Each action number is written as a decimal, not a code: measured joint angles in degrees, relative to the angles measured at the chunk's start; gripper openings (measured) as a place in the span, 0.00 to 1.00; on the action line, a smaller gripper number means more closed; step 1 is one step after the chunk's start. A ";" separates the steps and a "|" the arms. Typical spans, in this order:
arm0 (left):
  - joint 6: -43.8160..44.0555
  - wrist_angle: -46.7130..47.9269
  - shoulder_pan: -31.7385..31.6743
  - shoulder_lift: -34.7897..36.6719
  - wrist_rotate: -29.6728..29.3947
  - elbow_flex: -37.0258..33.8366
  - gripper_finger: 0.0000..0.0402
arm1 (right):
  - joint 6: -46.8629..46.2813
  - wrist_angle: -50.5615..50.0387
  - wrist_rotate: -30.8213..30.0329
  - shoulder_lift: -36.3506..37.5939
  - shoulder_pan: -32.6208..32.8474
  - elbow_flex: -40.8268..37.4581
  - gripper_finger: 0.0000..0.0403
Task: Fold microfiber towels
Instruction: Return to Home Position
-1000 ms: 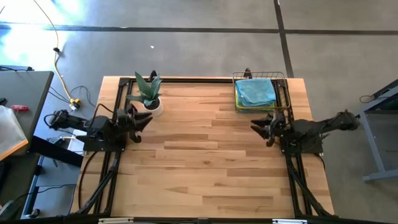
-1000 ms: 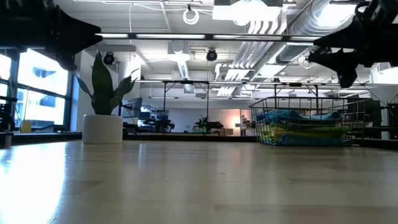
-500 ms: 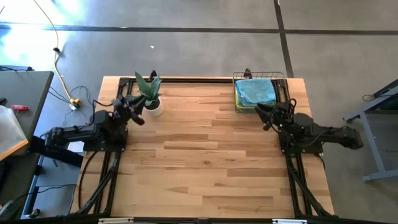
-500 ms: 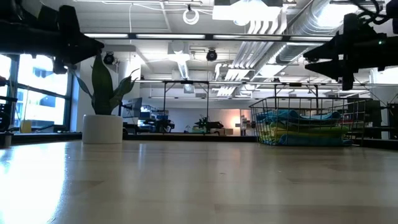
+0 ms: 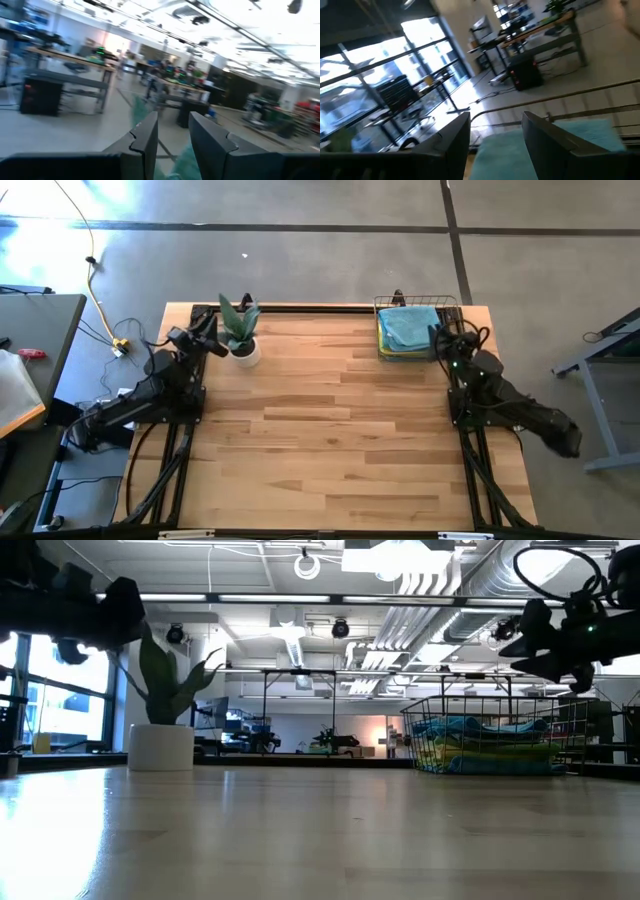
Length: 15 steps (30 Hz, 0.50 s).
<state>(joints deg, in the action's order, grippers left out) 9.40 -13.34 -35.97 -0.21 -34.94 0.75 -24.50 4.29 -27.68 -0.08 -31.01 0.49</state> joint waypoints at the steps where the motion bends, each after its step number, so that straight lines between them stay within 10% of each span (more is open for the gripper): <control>1: 0.01 -0.01 -1.28 0.00 -0.02 0.00 0.25 | -0.06 0.02 0.04 0.00 -1.62 0.00 0.43; 15: -0.01 -0.02 -10.25 0.00 -0.02 -0.02 0.25 | -0.05 0.02 0.13 0.00 -12.91 -0.02 0.43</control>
<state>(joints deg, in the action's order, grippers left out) 9.39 -13.36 -46.22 -0.21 -34.96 0.73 -24.55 4.32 -27.55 -0.08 -43.92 0.47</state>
